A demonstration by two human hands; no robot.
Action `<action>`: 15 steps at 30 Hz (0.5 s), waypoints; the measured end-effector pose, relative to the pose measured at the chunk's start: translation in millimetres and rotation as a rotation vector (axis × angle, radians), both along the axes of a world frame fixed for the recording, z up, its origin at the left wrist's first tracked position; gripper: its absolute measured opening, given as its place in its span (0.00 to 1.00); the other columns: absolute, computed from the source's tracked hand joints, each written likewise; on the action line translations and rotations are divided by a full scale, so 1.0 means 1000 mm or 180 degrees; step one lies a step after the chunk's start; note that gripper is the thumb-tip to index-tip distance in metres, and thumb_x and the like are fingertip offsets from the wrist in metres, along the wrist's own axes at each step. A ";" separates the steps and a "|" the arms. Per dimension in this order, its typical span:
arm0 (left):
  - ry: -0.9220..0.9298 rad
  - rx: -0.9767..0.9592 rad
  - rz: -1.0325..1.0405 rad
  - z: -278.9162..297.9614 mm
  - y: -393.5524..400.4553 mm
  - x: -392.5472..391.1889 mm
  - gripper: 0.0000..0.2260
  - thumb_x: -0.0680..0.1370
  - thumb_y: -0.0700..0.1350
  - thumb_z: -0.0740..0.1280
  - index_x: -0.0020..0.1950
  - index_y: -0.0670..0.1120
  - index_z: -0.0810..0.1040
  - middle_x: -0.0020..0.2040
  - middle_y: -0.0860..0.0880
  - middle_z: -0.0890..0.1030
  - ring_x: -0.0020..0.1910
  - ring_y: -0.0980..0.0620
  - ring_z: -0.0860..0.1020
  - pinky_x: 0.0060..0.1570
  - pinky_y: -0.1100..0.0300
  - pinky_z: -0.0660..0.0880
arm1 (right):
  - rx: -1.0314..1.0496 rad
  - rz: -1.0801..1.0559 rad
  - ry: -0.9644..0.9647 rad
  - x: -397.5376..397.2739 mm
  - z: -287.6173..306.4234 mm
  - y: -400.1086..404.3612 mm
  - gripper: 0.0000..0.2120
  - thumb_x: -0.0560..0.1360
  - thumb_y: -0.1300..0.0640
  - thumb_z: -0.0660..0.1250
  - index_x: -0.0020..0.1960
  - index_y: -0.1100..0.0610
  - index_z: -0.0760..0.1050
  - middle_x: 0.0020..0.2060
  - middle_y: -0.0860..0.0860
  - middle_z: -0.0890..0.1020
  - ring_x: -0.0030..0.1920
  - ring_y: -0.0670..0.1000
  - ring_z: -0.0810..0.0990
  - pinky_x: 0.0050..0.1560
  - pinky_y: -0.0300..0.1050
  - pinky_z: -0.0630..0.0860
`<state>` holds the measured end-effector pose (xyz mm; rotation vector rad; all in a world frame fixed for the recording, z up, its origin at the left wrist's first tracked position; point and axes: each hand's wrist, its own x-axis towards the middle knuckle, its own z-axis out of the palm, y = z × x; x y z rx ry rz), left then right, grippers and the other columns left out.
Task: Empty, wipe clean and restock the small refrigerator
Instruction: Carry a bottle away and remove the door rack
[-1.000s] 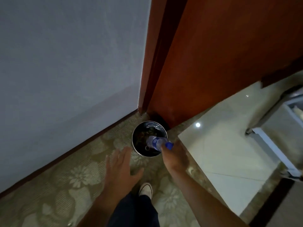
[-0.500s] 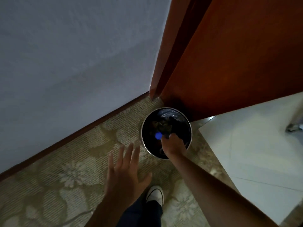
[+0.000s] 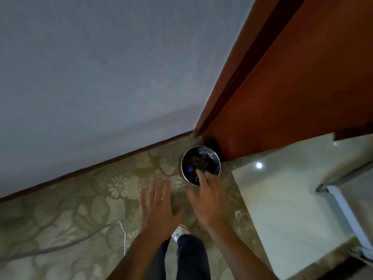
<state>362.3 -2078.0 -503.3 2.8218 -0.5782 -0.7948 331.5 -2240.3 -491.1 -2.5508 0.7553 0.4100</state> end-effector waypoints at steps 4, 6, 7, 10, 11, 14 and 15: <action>-0.0084 -0.0021 0.0449 0.072 0.009 -0.024 0.40 0.77 0.66 0.58 0.83 0.49 0.50 0.84 0.44 0.52 0.83 0.42 0.47 0.78 0.35 0.48 | -0.0008 0.0305 -0.0613 0.000 0.089 0.022 0.29 0.77 0.41 0.58 0.75 0.51 0.69 0.72 0.56 0.74 0.75 0.60 0.67 0.73 0.64 0.66; -0.0174 -0.0073 0.0729 0.109 0.017 -0.037 0.40 0.78 0.64 0.62 0.83 0.49 0.48 0.84 0.45 0.49 0.83 0.44 0.44 0.79 0.35 0.47 | 0.0031 0.0497 -0.0794 -0.005 0.128 0.037 0.28 0.78 0.42 0.61 0.77 0.48 0.67 0.75 0.54 0.71 0.77 0.60 0.63 0.76 0.63 0.62; -0.0229 -0.0104 0.0852 0.128 0.022 -0.043 0.39 0.79 0.63 0.60 0.83 0.49 0.46 0.84 0.46 0.46 0.82 0.44 0.41 0.79 0.36 0.44 | 0.0045 0.0630 -0.0862 -0.008 0.147 0.044 0.28 0.79 0.42 0.62 0.77 0.47 0.65 0.76 0.53 0.69 0.78 0.59 0.61 0.77 0.62 0.60; -0.0534 -0.0157 0.1271 0.176 0.043 -0.063 0.37 0.81 0.63 0.54 0.83 0.50 0.40 0.84 0.47 0.39 0.81 0.46 0.35 0.79 0.40 0.37 | 0.0165 0.1004 -0.1108 -0.021 0.196 0.070 0.29 0.80 0.40 0.60 0.78 0.45 0.62 0.78 0.51 0.65 0.80 0.57 0.57 0.78 0.63 0.59; -0.0659 -0.0166 0.1428 0.188 0.051 -0.071 0.38 0.82 0.62 0.56 0.83 0.50 0.40 0.84 0.47 0.39 0.81 0.46 0.35 0.78 0.40 0.36 | 0.0267 0.1065 -0.1149 -0.026 0.210 0.080 0.29 0.80 0.39 0.59 0.79 0.44 0.62 0.79 0.50 0.64 0.81 0.57 0.55 0.78 0.63 0.57; -0.0875 -0.0123 0.1894 0.217 0.082 -0.100 0.40 0.82 0.61 0.60 0.84 0.49 0.41 0.84 0.48 0.41 0.82 0.46 0.36 0.79 0.39 0.39 | 0.0520 0.1280 -0.1270 -0.045 0.242 0.118 0.28 0.80 0.38 0.58 0.79 0.42 0.62 0.80 0.49 0.63 0.81 0.56 0.52 0.79 0.62 0.54; -0.0920 -0.0096 0.2023 0.228 0.094 -0.110 0.41 0.81 0.64 0.59 0.84 0.49 0.40 0.84 0.48 0.41 0.82 0.46 0.36 0.79 0.39 0.37 | 0.0573 0.1445 -0.1300 -0.052 0.250 0.131 0.28 0.80 0.38 0.57 0.79 0.41 0.62 0.80 0.49 0.62 0.81 0.55 0.52 0.80 0.61 0.54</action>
